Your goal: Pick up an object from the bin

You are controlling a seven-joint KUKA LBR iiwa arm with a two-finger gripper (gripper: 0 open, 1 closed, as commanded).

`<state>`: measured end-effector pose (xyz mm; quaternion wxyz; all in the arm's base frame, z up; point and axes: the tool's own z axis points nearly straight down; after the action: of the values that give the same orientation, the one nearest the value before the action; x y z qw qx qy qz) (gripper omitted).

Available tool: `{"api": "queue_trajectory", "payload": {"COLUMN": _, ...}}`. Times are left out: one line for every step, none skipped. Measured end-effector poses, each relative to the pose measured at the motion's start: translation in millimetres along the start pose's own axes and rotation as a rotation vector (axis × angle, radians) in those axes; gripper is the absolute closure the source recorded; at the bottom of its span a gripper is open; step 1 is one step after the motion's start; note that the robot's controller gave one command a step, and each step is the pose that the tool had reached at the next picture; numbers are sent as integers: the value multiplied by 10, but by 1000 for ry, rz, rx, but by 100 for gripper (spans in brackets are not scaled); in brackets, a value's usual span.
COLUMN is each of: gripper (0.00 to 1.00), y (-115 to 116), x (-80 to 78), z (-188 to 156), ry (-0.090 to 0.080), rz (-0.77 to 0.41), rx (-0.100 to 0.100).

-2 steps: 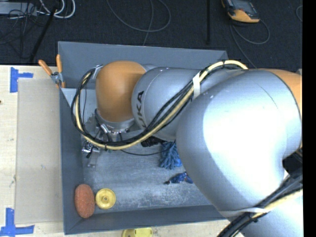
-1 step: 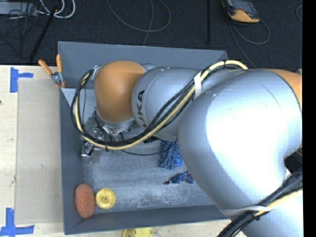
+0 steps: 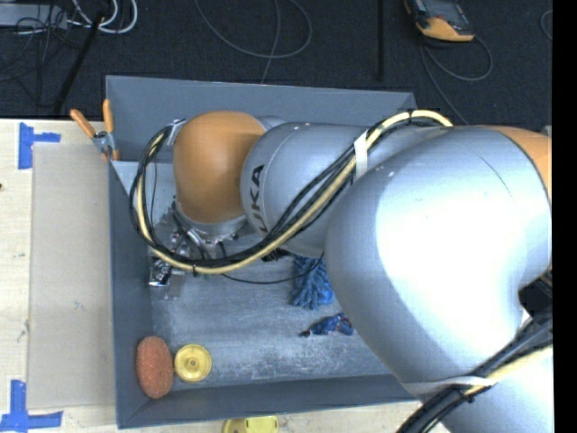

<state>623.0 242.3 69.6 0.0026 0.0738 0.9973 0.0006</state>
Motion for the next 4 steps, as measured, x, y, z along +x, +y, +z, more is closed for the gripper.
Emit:
{"api": "queue_trajectory", "payload": {"gripper": 100, "y": -1, "x": -4, "z": -71, "ry": 4, "rz": 1, "rx": 1}}
{"api": "queue_trajectory", "payload": {"gripper": 100, "y": -2, "x": -16, "z": -437, "ry": 2, "rz": 4, "rx": 0}}
{"api": "queue_trajectory", "payload": {"gripper": 100, "y": -9, "x": -13, "z": -462, "ry": 4, "rz": 5, "rx": 1}}
{"api": "queue_trajectory", "payload": {"gripper": 100, "y": -5, "x": -37, "z": -965, "ry": 0, "rz": 7, "rx": -1}}
